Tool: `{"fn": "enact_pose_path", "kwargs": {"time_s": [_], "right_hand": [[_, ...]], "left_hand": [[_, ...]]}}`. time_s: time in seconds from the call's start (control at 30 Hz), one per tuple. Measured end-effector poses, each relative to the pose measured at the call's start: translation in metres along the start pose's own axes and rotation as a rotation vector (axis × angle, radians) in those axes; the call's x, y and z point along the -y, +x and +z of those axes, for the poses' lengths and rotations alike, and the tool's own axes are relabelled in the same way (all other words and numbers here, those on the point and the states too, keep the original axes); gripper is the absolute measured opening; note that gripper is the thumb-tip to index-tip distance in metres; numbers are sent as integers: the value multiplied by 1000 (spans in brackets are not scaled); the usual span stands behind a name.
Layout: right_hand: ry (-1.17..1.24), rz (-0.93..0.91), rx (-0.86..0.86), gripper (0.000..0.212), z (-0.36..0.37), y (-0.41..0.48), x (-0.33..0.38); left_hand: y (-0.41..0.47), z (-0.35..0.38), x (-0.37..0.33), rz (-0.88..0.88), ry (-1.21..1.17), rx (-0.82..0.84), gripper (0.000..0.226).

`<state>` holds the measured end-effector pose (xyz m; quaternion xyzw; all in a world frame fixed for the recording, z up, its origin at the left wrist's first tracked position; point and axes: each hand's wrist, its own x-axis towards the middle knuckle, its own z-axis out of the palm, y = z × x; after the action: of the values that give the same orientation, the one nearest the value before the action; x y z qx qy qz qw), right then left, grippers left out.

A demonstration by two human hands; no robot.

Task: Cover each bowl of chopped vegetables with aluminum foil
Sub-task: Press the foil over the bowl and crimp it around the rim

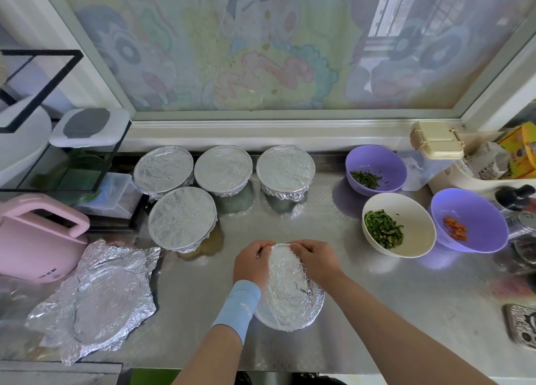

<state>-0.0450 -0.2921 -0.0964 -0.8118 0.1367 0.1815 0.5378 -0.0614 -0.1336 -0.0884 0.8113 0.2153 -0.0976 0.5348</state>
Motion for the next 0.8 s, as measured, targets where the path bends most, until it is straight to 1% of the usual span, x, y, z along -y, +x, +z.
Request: {"fn": "enact_pose_path", "kwargs": {"time_s": [0.17, 0.27, 0.33, 0.4, 0.47, 0.53, 0.63, 0.8], "right_hand": [[-40, -3, 42, 12, -1, 0, 6], [-44, 6, -1, 16, -3, -1, 8], [-86, 12, -45, 16, -2, -4, 6], [-114, 2, -63, 15, 0, -8, 3], [-66, -1, -76, 14, 1, -11, 0], [11, 19, -65, 16, 2, -10, -4], [112, 48, -28, 17, 1, -7, -9], [73, 14, 14, 16, -1, -4, -8]], "left_hand": [[-11, 3, 0, -47, -46, -72, 25], [-16, 1, -2, -64, 0, -97, 27], [-14, -3, -6, -64, 67, -68, 30], [-7, -4, -9, -1, 100, -9, 30], [-1, -1, -10, 79, 95, 92, 26], [2, 2, -10, 98, 128, 168, 21], [7, 3, -7, 68, 113, 166, 19], [2, 4, -9, -26, 14, 135, 18]]}}
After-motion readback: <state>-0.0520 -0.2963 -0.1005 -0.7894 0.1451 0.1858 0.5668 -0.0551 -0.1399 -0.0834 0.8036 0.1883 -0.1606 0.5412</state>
